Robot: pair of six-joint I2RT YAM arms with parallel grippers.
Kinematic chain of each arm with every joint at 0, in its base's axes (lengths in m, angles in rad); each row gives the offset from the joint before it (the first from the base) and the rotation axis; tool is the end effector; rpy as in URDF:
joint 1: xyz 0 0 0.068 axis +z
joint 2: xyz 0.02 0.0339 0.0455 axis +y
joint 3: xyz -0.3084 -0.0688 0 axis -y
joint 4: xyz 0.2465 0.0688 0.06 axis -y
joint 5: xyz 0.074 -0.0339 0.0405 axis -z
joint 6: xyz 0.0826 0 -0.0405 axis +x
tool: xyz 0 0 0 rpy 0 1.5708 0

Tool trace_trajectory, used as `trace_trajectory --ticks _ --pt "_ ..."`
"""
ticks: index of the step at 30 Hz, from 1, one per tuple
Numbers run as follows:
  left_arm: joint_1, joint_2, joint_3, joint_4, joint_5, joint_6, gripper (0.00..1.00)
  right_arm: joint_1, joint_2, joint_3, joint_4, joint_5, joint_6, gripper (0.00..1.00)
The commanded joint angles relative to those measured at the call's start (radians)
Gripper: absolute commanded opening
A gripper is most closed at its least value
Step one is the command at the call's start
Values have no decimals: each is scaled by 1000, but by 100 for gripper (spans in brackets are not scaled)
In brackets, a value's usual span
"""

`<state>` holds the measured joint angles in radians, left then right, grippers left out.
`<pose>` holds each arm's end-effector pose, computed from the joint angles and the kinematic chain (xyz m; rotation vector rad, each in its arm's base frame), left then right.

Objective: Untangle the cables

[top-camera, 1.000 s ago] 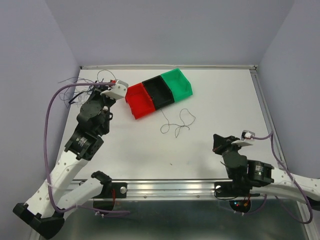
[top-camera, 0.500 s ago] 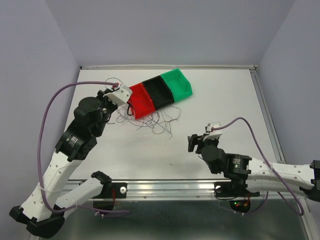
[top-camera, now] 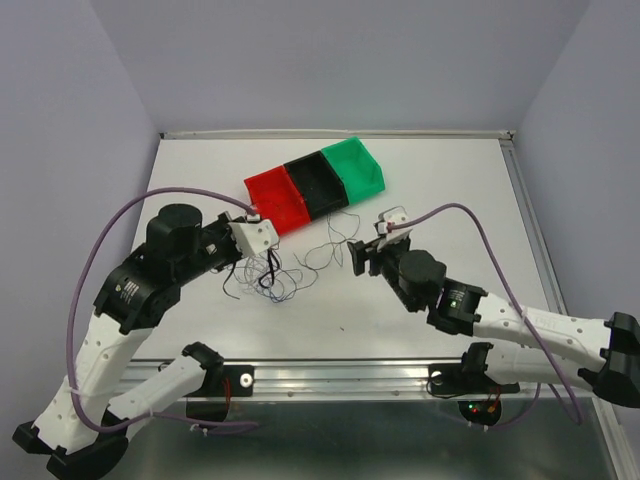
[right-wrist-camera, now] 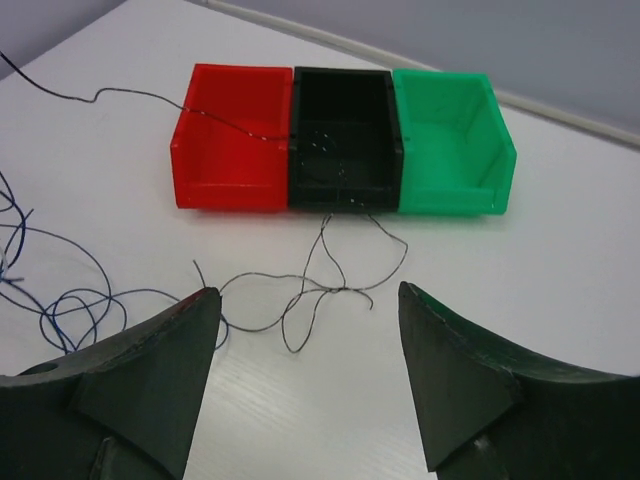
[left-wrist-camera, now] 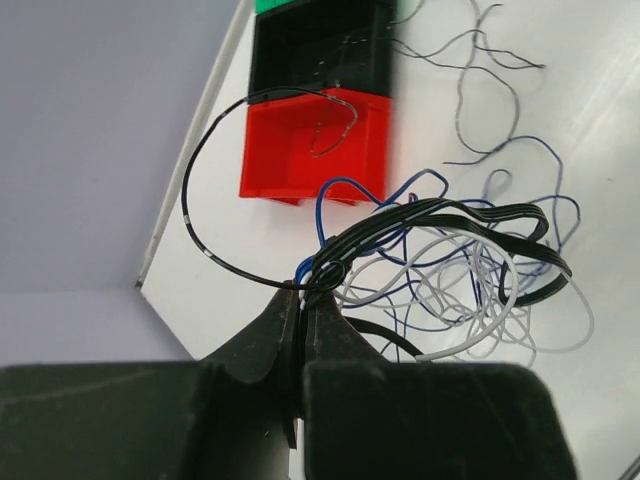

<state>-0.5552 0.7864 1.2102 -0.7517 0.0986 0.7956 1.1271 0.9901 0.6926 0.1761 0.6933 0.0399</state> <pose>0.1232 -0.0860 0.4375 1.2380 1.4382 0.0700 0.1510 0.1946 0.3398 -0.3879 1.6270 0.2969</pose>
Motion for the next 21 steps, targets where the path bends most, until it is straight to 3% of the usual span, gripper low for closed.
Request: trace_trajectory --ticks 1,3,10,21 --pt "-5 10 103 -149 222 121 0 -43 67 74 172 -378 -182 78" --pt "-5 26 107 -211 269 158 0 -67 110 102 216 -553 -205 78" --pt "-3 7 32 -227 319 208 0 -73 245 222 240 -785 -281 75" --pt "-5 -1 5 -261 380 251 0 -73 398 369 250 -851 -305 70"
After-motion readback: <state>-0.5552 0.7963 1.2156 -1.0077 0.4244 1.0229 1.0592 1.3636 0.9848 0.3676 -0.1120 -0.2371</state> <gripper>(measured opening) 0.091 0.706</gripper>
